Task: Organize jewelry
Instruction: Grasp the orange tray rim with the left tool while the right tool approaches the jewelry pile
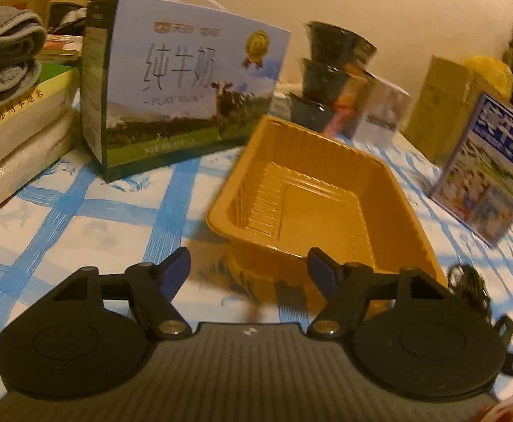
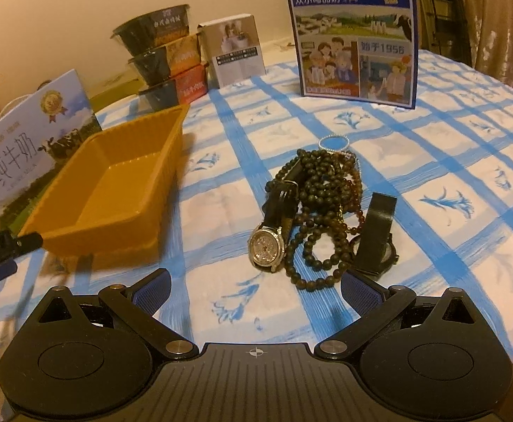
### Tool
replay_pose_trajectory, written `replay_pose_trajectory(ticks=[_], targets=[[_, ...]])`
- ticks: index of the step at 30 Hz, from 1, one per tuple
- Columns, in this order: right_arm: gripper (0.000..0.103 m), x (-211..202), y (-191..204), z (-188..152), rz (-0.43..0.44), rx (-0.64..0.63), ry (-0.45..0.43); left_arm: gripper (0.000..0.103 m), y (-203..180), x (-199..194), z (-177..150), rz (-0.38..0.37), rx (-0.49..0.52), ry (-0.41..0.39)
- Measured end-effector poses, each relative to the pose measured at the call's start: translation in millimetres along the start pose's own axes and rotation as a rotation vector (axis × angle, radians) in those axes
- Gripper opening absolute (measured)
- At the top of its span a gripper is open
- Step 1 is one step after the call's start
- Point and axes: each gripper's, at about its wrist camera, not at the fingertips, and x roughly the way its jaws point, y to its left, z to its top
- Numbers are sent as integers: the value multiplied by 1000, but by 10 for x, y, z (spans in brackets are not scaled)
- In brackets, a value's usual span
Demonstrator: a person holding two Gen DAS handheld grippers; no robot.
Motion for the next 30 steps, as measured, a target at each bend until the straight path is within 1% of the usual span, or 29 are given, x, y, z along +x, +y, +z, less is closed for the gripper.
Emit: replay_pose_trajectory(ticks=[3,4,7,9,12,15,17,19,21,24,25,27,30], targets=[[103,76,-20,16,4,3,9,70,7,64,21,-3,-31,-27],[103,100,-29,20,4,5,12,69,19,85,29,-8,-48,-35],[103,155,-45,18,4,10,21,68,86,103,79,-58,-122,-29],[103,179,-65,30,9,16,25,69,118,65,94,-77,-139,-59],[103,216,-98,52,6,25,17,70,118,165,126,-52,-119,-67],[103,256,-129,82,-3,36,12,70,153,357,160,-40,-140,-44],[103,272,-156,102,-9,39,8,69,146,454,170,-31,-136,-42],[103,282,-183,108,-15,43,4,66,133,532,170,-29,-123,-52],[103,297,-206,106,-21,48,5,59,111,597,166,-25,-109,-63],[103,321,-239,96,-27,52,9,46,66,687,172,-16,-71,-78],[103,326,-246,92,-28,52,10,44,54,715,177,-15,-64,-76],[103,337,-256,83,-32,51,12,34,47,754,182,-20,-61,-74],[103,341,-270,72,-36,53,12,25,31,773,180,-13,-46,-79]])
